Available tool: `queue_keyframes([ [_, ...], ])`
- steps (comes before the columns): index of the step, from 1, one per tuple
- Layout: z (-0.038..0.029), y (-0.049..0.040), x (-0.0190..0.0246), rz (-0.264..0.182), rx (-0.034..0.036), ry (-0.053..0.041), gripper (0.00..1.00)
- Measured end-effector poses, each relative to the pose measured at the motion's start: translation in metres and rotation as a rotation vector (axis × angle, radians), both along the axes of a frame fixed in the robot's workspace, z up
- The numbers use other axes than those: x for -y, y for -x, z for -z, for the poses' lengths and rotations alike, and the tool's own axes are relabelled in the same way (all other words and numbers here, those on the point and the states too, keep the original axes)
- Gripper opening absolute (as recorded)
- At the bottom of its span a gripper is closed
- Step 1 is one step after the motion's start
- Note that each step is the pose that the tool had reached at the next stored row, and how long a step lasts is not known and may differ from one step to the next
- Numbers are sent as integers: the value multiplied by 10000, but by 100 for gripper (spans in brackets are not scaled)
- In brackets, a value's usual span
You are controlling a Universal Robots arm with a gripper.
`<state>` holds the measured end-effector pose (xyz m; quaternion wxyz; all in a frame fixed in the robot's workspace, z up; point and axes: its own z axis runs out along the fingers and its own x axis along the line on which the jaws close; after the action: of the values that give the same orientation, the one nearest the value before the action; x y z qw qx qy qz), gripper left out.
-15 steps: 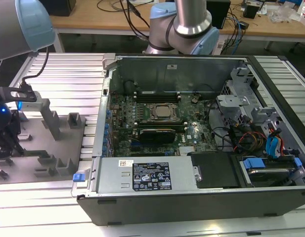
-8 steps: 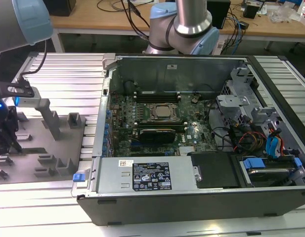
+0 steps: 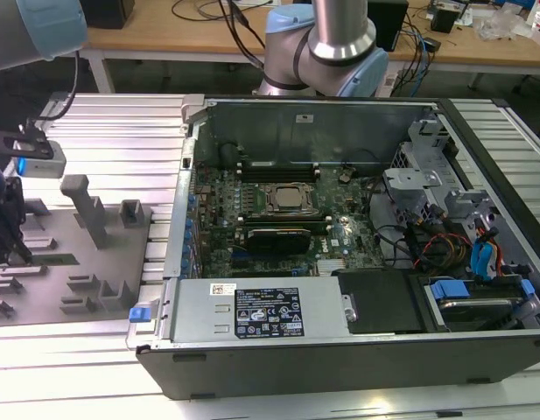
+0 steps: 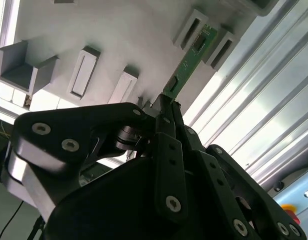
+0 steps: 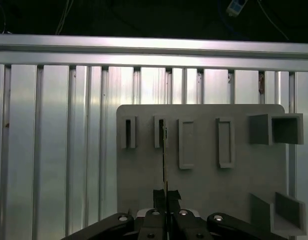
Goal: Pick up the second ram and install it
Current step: 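Pick up the second ram and move it above second insertion slot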
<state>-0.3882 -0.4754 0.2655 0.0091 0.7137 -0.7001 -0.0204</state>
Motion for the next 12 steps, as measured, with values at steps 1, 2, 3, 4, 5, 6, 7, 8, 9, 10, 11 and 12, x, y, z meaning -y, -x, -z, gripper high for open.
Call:
queue_keyframes([
  [1, -20, 0, 0, 0, 1, -1, 13],
  [2, -30, 0, 0, 0, 0, 0, 13],
  [3, -59, 0, 0, 1, 0, 0, 13],
  [4, -80, 0, 0, 1, 0, 0, 13],
  [5, -93, 0, 0, 0, 0, 0, 13],
  [6, -102, 0, 0, 0, 0, -1, 13],
  [7, -120, 0, 0, 0, 1, 0, 13],
  [8, -132, 0, 0, 0, 0, 0, 13],
  [9, -143, 0, 0, 0, 1, 0, 13],
  [10, -156, 0, 0, 0, 0, 0, 13],
  [11, -167, 0, 0, 1, 0, 0, 13],
  [12, -186, 0, 0, 0, 0, 0, 13],
])
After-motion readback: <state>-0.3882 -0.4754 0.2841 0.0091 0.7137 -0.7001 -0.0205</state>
